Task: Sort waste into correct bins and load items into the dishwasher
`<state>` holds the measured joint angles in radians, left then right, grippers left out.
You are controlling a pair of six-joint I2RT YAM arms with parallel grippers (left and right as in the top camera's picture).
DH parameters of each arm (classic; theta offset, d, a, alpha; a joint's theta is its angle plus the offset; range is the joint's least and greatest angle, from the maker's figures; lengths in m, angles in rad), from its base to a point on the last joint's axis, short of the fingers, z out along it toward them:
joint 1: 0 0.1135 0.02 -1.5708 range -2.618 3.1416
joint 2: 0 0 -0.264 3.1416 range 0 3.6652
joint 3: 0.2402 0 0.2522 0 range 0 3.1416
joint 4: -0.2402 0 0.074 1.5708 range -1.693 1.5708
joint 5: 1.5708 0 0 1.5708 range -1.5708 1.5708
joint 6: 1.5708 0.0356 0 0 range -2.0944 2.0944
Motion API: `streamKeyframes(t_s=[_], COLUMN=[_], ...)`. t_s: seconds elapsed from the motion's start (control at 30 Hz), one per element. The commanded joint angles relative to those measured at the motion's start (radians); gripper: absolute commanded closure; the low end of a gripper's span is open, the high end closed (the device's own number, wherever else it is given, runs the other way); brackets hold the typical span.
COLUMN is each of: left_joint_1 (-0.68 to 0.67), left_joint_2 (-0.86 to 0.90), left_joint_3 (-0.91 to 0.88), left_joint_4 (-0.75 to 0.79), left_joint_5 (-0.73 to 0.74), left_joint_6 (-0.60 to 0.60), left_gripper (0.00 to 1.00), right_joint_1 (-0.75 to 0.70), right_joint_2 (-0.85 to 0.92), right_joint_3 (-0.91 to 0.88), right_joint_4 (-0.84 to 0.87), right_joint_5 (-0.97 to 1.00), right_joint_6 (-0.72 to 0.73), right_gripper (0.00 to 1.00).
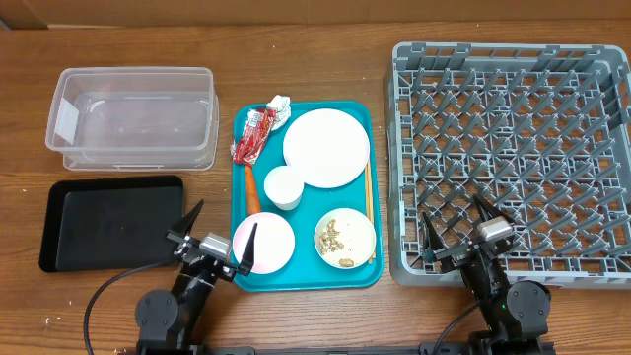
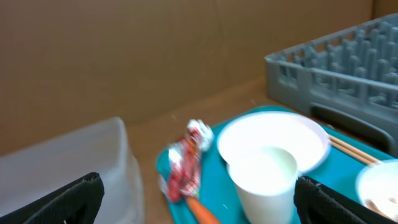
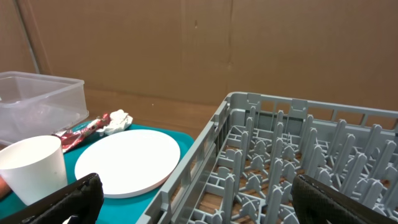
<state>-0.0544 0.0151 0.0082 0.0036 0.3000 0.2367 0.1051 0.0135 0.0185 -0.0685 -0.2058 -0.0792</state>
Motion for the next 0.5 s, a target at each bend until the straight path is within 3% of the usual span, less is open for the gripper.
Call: streamKeyframes(t_s=[0.0, 0.27, 0.37, 0.47], left_joint_1=[0.003, 0.002, 0.002, 0.002], left_joint_2=[-0.010, -0.010, -0.010, -0.010], left_joint_3=[-0.003, -0.003, -0.003, -0.003], left_joint_4=[0.058, -0.005, -0.003, 0.046], left_joint_5=[-0.052, -0.049, 0.022, 0.145], left_joint_6=[0.124, 0.151, 0.152, 0.151], left_gripper=[0.00, 0.00, 0.00, 0.00], right_joint_1=[-0.003, -0.003, -0.003, -0.003], right_joint_2=[-0.011, -0.011, -0.011, -0.011], right_joint_3=[-0.011, -0.011, -0.010, -0.003], right_joint_4=[0.008, 0.011, 0.016, 0.038], right_joint_5=[0.000, -0.035, -0.056, -0.195], right_joint_6=[0.000, 0.000, 0.002, 0.004], right_gripper=[0.00, 0.00, 0.00, 0.00])
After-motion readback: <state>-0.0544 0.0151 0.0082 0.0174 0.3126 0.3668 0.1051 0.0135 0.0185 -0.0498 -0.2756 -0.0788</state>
